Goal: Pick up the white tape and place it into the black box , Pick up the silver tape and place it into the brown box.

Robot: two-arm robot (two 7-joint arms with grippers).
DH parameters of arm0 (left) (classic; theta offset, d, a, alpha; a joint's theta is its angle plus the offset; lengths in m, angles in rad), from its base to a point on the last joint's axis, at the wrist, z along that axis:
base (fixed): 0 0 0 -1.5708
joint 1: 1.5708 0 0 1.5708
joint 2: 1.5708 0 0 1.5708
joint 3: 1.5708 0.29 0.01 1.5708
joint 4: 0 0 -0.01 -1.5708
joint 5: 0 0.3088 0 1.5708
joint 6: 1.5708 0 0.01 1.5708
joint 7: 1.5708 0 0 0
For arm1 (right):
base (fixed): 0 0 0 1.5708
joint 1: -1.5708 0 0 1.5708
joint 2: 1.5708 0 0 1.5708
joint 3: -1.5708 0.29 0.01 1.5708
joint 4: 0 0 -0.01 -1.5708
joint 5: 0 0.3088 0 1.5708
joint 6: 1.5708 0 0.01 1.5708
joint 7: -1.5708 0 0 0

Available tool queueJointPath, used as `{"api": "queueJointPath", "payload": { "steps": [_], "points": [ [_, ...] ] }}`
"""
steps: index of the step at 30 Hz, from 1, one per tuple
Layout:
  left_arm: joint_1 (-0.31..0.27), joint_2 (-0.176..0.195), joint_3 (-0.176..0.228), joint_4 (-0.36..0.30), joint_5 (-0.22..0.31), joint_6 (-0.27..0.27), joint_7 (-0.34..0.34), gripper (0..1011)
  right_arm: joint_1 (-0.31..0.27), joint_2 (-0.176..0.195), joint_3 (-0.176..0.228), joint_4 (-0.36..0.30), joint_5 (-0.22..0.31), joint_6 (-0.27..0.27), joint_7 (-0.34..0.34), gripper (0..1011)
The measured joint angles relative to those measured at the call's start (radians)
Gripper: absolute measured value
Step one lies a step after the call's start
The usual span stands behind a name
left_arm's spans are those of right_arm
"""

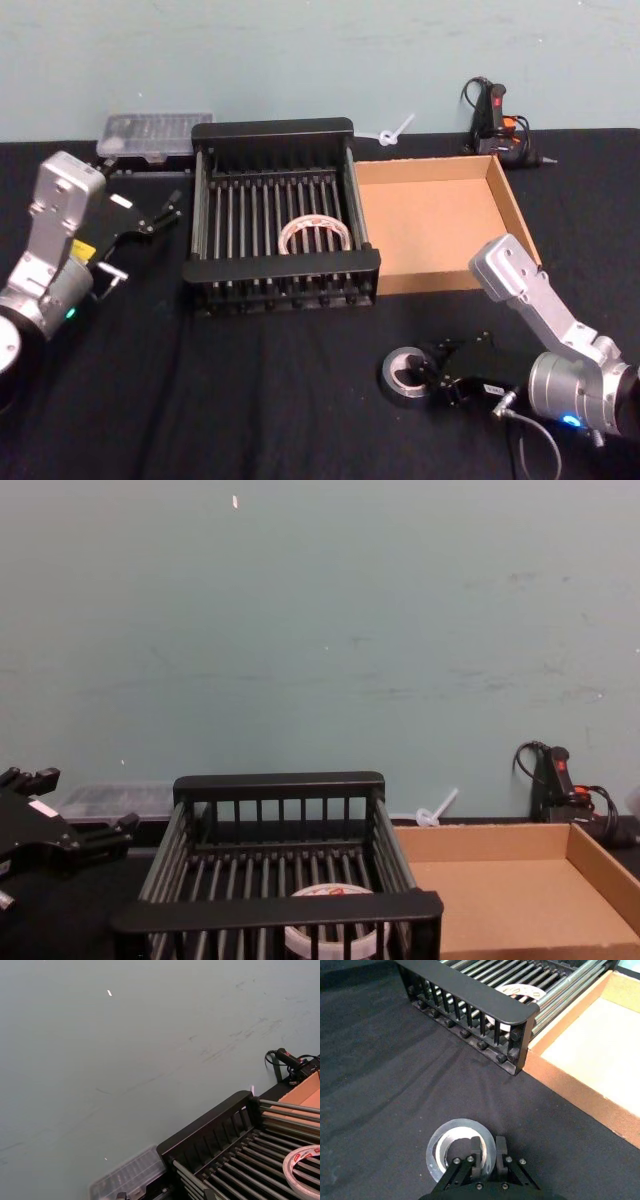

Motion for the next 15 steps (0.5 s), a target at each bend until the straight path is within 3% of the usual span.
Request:
{"api": "queueJointPath", "payload": {
  "steps": [10,15],
  "points": [
    [0.0,0.0,0.0,0.0,0.0,0.0,0.0,1001,-0.009,-0.003,0.016,-0.007,-0.001,-0.022,-0.01,178],
    [0.0,0.0,0.0,0.0,0.0,0.0,0.0,1001,-0.008,-0.023,0.051,-0.006,0.002,-0.036,-0.048,178]
  ]
}}
